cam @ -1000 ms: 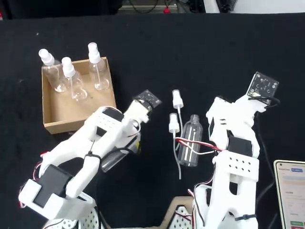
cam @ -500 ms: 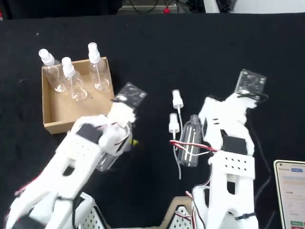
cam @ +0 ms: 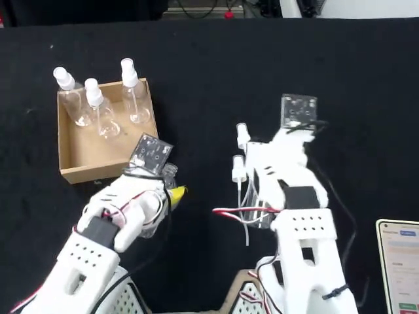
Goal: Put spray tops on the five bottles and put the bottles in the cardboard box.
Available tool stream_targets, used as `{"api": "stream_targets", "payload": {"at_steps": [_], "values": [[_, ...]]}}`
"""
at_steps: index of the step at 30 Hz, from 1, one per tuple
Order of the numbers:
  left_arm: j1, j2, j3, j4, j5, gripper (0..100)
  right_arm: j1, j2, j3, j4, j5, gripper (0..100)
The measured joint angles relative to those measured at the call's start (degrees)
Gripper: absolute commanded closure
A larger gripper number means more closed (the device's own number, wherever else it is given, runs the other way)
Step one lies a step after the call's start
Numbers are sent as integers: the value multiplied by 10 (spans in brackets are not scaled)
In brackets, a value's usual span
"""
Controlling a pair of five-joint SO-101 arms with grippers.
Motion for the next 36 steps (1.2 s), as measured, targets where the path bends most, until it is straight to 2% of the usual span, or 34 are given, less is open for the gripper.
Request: {"api": "stream_targets", "payload": {"at_steps": [4, 15, 22, 29, 36], "values": [[-5, -40, 21, -18, 18, 841, -24, 59, -23, 5, 0, 884], [-6, -84, 43, -25, 19, 841, -32, 348, -211, 5, 0, 889], [-6, -84, 43, -25, 19, 841, 5, 488, -320, 5, 0, 889], [-6, -84, 43, -25, 19, 841, 6, 548, -382, 34, 0, 884], [-6, -84, 43, -25, 19, 841, 5, 577, -425, 94, 11, 808]]}}
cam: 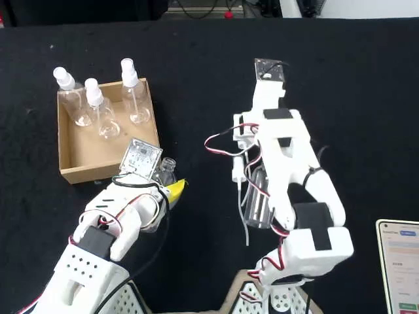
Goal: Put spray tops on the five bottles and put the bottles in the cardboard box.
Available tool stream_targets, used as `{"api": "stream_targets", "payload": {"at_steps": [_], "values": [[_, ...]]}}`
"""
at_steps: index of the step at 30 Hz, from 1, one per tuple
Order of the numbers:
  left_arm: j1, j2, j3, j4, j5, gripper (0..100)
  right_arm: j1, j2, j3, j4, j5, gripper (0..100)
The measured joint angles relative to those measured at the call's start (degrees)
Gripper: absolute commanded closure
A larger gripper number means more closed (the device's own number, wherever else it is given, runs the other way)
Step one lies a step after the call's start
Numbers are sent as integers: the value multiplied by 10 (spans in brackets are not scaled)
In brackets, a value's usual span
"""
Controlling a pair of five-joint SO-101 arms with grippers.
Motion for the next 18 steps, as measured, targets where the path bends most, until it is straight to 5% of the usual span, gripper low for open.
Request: {"api": "stream_targets", "payload": {"at_steps": [11, 18], "values": [[0, -1, 5, 0, 0, 841, -18, 84, -60, 38, 20, 809], [1, -1, 5, 0, 0, 841, -18, 105, -73, 40, 21, 919]]}}
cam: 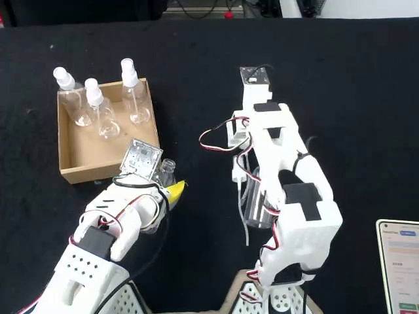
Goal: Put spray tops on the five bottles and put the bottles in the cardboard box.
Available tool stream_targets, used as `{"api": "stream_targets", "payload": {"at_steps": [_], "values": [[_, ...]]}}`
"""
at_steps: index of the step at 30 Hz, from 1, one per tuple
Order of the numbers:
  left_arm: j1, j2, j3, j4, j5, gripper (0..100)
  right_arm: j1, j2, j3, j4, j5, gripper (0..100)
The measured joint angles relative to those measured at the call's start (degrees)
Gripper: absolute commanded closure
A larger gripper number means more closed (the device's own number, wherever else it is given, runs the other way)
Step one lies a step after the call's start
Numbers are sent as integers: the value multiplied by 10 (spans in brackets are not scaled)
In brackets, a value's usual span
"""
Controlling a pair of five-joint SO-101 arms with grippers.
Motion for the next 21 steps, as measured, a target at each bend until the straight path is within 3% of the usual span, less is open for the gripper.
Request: {"api": "stream_targets", "payload": {"at_steps": [8, 14, 21], "values": [[0, 0, 0, 0, 0, 841, 28, -35, 0, 39, 0, 920], [0, 0, 0, 0, 0, 841, 31, -205, 0, 128, 1, 920], [0, 0, 0, 0, 29, 841, 13, -423, 0, 161, 0, 920]]}}
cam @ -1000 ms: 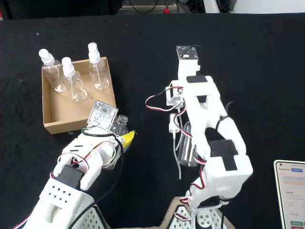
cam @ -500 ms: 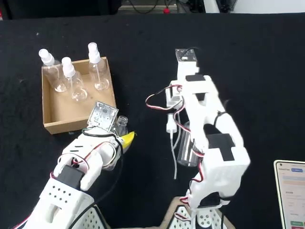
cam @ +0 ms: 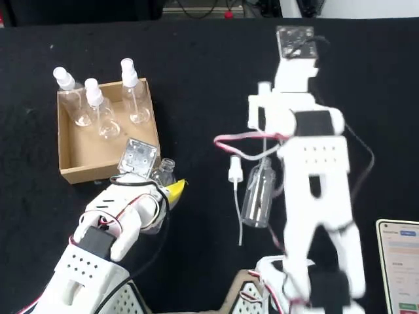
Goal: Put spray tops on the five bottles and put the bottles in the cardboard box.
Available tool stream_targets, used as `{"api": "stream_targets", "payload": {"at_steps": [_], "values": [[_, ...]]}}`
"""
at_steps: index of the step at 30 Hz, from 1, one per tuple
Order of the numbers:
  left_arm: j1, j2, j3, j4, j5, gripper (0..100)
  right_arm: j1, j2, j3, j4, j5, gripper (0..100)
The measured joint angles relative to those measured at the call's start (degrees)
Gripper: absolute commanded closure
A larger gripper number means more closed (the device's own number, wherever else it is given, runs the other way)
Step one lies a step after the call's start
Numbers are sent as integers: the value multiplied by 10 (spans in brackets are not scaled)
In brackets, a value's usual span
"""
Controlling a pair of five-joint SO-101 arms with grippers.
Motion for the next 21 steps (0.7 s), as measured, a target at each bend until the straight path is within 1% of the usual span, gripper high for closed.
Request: {"api": "stream_targets", "payload": {"at_steps": [4, 8, 12, 16, 21], "values": [[-1, 0, 0, 0, 24, 841, -46, -74, 0, 1, -19, 920], [0, -27, 0, 10, 28, 841, -85, -109, 0, -1, -41, 920], [-1, -118, 0, 66, 29, 841, -108, -114, 0, -37, -54, 920], [-2, -247, 18, 113, 29, 841, -127, -118, 0, -76, -69, 922], [-2, -244, 20, 103, 29, 841, -157, -119, 0, -124, -84, 923]]}}
